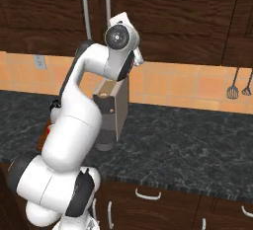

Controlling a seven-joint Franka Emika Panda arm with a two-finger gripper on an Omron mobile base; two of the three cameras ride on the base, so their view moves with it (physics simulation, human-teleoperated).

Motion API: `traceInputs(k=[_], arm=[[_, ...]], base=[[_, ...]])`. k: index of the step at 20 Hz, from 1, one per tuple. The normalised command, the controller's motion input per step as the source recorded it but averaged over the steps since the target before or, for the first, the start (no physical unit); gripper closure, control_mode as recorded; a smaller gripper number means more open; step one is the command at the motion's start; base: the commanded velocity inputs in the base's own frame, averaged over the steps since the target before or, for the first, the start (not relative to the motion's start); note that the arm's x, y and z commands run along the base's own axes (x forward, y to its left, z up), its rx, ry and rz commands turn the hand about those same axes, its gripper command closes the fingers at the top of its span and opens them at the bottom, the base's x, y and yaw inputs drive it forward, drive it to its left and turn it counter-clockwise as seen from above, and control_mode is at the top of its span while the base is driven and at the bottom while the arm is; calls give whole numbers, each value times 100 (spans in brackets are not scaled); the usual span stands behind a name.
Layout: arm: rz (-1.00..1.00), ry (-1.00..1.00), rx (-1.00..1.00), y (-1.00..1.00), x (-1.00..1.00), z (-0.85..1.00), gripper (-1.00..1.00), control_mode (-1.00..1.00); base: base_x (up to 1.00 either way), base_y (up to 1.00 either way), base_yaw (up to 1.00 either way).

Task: Pick the kettle from the counter and place it on the tray. Then pick the mug from the cabinet and place it on the tray. Then close the cabinet doors.

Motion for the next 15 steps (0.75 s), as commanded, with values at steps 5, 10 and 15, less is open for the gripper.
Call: traceInputs(k=[5, 10, 15], arm=[[-26, 23, -3, 0, 36, -7, -100, -100], [-19, 11, -5, 0, 37, -21, -100, -100], [-6, 0, -10, -3, 29, -27, -100, -100]], base=[[0, 0, 0], [0, 0, 0], [0, 0, 0]])
